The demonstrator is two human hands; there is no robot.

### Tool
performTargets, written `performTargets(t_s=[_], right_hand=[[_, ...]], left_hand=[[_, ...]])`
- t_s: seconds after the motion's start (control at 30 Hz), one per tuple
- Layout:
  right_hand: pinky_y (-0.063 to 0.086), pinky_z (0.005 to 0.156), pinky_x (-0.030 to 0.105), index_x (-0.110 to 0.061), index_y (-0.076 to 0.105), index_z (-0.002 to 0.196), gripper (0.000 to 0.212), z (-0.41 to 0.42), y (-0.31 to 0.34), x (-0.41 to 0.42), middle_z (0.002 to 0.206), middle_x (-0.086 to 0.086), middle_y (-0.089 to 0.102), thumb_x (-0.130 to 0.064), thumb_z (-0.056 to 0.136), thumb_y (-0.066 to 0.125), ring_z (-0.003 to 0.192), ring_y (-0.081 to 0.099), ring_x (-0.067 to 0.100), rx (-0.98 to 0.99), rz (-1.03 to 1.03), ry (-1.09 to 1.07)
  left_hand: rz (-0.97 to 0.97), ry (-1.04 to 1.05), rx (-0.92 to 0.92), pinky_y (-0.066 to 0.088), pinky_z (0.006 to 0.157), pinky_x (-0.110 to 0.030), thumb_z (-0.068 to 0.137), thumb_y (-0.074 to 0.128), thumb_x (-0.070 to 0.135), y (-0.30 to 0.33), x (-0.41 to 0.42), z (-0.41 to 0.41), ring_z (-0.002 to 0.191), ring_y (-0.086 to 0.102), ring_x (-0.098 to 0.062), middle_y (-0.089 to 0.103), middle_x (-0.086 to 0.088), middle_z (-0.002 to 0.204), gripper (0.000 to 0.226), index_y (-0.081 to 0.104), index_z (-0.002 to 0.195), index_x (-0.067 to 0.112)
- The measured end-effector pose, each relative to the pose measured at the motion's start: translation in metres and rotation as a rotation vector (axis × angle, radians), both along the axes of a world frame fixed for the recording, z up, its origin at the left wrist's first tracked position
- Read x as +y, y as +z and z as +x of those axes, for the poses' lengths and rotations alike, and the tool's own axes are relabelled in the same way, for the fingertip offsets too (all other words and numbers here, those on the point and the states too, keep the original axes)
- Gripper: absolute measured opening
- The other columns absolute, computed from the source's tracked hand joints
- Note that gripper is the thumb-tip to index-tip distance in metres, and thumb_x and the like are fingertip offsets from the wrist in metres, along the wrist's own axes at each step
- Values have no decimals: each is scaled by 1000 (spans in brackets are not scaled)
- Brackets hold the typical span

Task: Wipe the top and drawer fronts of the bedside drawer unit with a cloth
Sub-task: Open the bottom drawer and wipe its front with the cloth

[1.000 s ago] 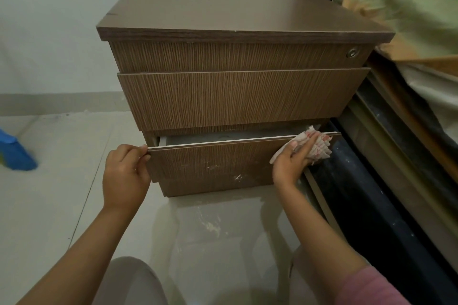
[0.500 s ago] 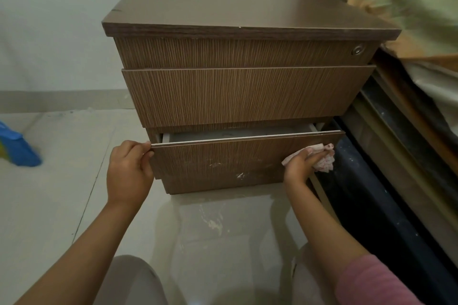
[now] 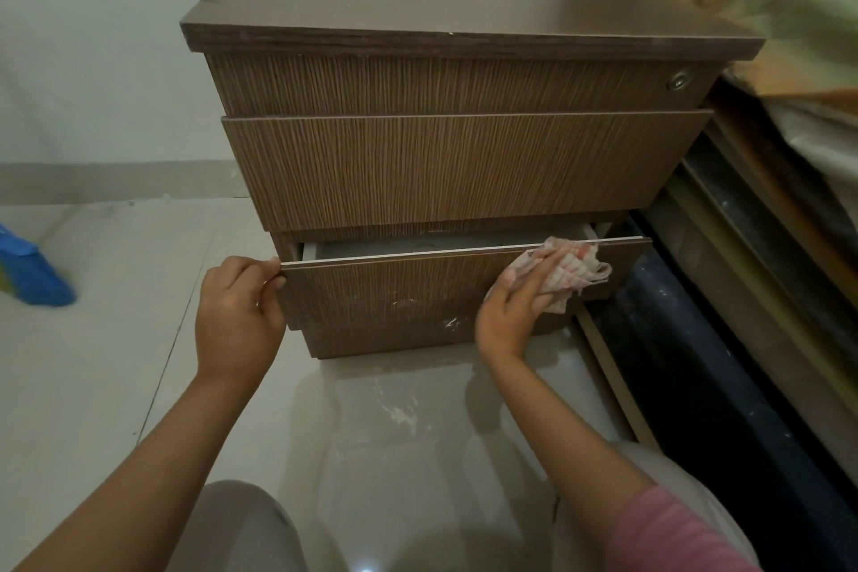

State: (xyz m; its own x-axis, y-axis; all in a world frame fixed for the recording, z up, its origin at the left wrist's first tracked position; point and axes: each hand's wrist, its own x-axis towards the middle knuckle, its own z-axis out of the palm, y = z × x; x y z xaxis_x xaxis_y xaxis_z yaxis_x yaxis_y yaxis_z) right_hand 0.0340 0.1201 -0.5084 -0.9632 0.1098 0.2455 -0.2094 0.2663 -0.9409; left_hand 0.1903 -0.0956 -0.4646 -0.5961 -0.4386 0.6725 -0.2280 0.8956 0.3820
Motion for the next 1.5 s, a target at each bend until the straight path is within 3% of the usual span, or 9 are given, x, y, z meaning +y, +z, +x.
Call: performTargets(t_s=[0.13, 0.33, 0.47, 0.63, 0.8, 0.97, 1.1, 1.23, 1.5], right_hand=[[15, 109, 27, -29, -12, 147, 64, 0, -15, -2, 154, 17, -18, -33, 100, 31, 144, 2, 29, -124, -74, -44], [20, 113, 47, -30, -11, 147, 62, -33, -1, 26, 156, 16, -13, -43, 98, 24, 144, 6, 33, -157, -98, -215], [13, 112, 37, -25, -10, 148, 61, -29, 18, 22, 153, 18, -23, -34, 101, 28, 144, -5, 31, -44, -67, -201], [6, 116, 32, -33, -11, 146, 62, 9, -6, -14, 149, 18, -33, -38, 98, 28, 143, -14, 23, 103, 37, 32], [9, 117, 31, -29, -15, 145, 64, 18, -30, -19, 150, 21, -27, -39, 97, 26, 143, -14, 30, -22, 16, 35], [-7, 102, 0, -16, -11, 148, 63, -3, -3, 0, 151, 24, -22, -30, 100, 28, 143, -7, 29, 14, -63, -80], [9, 112, 31, -29, -11, 147, 60, -3, 16, -9, 149, 19, -31, -36, 99, 26, 142, -15, 27, 86, -16, -72], [9, 117, 50, -36, -10, 146, 61, 18, -3, -34, 145, 17, -38, -40, 98, 27, 140, -24, 32, 185, 105, 43], [13, 113, 26, -21, -17, 144, 69, 32, -40, -35, 148, 30, -24, -27, 99, 35, 142, -10, 38, -44, 38, 69]], left_hand=[[6, 1, 1, 36, 70, -26, 82, 65, -4, 1, 1, 0, 78, 57, -34, 64, -17, 86, 14, 69, 96, -3], [3, 6, 10, 35, 71, -24, 82, 65, -4, 0, 1, 0, 78, 57, -34, 63, -17, 86, 15, 69, 96, -3], [9, 13, 14, 34, 72, -23, 83, 65, -4, -1, 2, 0, 78, 57, -33, 64, -18, 86, 14, 69, 97, -4], [19, 7, 13, 36, 73, -24, 83, 65, -3, -1, 1, 1, 79, 57, -34, 64, -18, 87, 15, 69, 97, -3], [18, 3, 24, 34, 72, -21, 83, 65, -4, -1, 1, 1, 79, 57, -33, 64, -16, 86, 15, 69, 97, -2], [19, 10, 29, 34, 72, -21, 84, 64, -4, -3, 0, 0, 80, 57, -33, 64, -16, 87, 15, 69, 97, -2], [27, 7, 38, 35, 73, -22, 84, 64, -4, -4, -1, 0, 80, 57, -33, 64, -17, 88, 14, 69, 97, -2], [29, 6, 35, 38, 71, -25, 84, 64, -4, -4, -1, 1, 80, 57, -34, 63, -17, 88, 15, 69, 98, -3], [34, -1, 39, 34, 73, -19, 83, 65, -5, -2, -1, 1, 80, 57, -33, 63, -16, 86, 14, 69, 96, -2]])
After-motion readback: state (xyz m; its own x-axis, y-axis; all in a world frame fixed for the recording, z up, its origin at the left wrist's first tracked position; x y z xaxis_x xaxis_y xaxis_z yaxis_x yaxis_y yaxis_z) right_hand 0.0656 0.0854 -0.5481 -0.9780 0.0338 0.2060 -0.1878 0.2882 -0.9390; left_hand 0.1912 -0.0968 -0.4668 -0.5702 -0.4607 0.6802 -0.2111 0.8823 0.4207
